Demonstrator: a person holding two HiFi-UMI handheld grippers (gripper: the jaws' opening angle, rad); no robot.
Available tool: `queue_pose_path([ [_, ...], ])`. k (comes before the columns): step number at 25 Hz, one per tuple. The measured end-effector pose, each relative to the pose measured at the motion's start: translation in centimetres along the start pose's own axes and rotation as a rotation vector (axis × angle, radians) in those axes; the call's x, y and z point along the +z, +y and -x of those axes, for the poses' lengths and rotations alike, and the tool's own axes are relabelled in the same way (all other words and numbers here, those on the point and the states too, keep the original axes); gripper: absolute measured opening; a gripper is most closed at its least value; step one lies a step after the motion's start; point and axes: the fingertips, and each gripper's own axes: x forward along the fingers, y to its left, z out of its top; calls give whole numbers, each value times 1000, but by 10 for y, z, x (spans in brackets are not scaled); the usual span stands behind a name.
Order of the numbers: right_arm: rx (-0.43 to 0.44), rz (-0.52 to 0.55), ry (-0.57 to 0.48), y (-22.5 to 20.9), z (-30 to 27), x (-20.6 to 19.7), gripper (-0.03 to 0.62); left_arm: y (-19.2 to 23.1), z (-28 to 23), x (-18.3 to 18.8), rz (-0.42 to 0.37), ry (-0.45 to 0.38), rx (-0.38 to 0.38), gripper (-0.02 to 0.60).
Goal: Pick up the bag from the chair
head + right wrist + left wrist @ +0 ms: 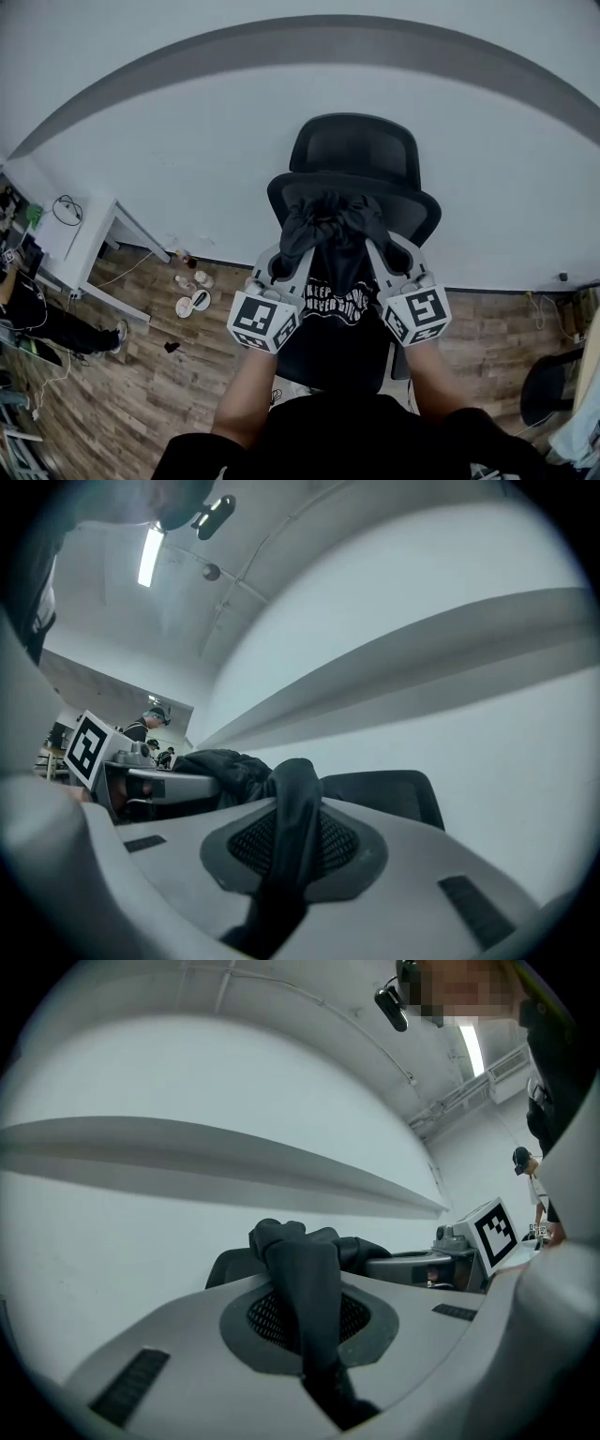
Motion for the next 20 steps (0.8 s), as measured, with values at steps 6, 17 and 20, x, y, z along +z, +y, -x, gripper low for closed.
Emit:
queue_pose_path([
  [6, -9, 11, -20, 2, 9, 18, 67, -7, 3, 17, -10, -13, -16, 43],
  [17, -13, 3, -6, -2, 17, 14, 66, -14, 1, 12, -4, 5, -27, 43],
  [20, -15, 1, 5, 0, 19, 9, 66, -16, 3, 7, 1, 15, -29, 43],
])
